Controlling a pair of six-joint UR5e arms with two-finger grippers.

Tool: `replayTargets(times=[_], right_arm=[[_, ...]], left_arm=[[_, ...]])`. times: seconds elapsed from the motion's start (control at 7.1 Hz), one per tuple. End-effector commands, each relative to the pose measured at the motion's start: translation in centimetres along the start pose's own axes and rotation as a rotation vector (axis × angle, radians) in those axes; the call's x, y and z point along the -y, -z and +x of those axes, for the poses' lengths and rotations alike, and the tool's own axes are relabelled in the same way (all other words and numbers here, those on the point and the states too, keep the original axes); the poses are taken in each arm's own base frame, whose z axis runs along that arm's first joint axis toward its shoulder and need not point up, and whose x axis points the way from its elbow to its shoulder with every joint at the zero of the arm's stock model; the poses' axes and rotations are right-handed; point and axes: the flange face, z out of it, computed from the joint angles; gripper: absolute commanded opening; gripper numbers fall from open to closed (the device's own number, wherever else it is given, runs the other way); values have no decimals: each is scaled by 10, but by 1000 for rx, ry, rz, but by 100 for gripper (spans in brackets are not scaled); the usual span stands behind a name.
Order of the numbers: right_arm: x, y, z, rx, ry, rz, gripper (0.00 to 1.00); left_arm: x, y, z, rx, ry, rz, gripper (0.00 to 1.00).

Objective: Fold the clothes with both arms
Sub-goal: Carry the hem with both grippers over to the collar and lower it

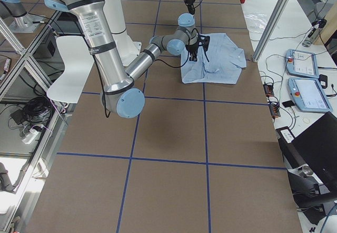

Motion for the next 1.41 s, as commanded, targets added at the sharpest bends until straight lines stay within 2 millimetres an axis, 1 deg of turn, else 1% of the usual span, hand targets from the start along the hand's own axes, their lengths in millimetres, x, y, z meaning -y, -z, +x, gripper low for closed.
replayTargets(times=[0.0, 0.14, 0.28, 0.42, 0.56, 0.7, 0.85, 0.99, 1.27], right_arm=[[68, -41, -36, -64, -23, 24, 0], [95, -58, -49, -98, -12, 25, 0], [118, -68, -63, -118, -16, 29, 0], [143, -79, -50, -98, -4, 42, 0], [160, -93, -43, -88, -4, 47, 0], [171, -98, -49, -97, -3, 48, 0], [172, -100, -51, -100, 9, 46, 0], [175, -102, -56, -104, 9, 45, 0], [182, -116, -62, -132, 23, 30, 0]], left_arm=[[75, -7, 15, -8, 24, 31, 0], [88, -21, 33, -13, 22, 33, 0], [100, -39, 36, -38, 15, 40, 0], [111, -61, 32, -38, 15, 40, 0], [126, -79, 24, -35, 21, 49, 0], [136, -96, 17, -26, 24, 54, 0], [147, -115, 15, -20, 26, 56, 0], [154, -125, 11, -24, 23, 68, 0], [159, -124, 18, -25, 22, 90, 0]])
